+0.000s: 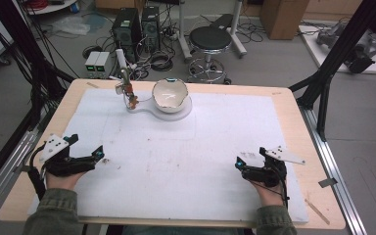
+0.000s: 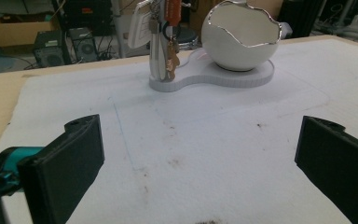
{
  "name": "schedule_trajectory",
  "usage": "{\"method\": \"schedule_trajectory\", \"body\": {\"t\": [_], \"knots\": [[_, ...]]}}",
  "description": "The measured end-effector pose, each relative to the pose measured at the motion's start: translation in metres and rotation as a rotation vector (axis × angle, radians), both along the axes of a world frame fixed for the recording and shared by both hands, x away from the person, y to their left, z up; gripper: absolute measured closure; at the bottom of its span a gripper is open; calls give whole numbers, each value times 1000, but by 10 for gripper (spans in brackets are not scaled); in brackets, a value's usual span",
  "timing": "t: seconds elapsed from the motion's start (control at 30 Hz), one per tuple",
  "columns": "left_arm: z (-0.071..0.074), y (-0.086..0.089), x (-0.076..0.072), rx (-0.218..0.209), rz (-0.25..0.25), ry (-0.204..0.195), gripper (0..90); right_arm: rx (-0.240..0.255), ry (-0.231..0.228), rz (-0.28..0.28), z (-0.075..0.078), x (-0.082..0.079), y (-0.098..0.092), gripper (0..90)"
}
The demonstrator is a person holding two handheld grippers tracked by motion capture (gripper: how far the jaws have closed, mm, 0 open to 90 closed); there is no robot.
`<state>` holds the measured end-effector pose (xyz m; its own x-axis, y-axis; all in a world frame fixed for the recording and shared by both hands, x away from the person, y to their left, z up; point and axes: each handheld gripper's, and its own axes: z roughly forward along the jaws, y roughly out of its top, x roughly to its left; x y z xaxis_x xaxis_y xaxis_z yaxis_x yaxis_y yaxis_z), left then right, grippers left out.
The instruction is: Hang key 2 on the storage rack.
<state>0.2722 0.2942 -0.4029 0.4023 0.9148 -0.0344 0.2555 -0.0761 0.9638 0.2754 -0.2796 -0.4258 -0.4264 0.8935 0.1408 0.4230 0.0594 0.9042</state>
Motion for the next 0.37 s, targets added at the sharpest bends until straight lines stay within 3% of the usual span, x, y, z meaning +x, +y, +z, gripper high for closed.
{"method": "schedule_trajectory", "body": {"t": [0.13, 0.37], "knots": [[-2, 5, -5, -39, 14, 0, 17, -2, 2, 14, 0, -2, 1, 5], [-7, 4, -3, -25, -2, 22, 17, -4, -12, -1, 0, -2, 1, 5]]}}
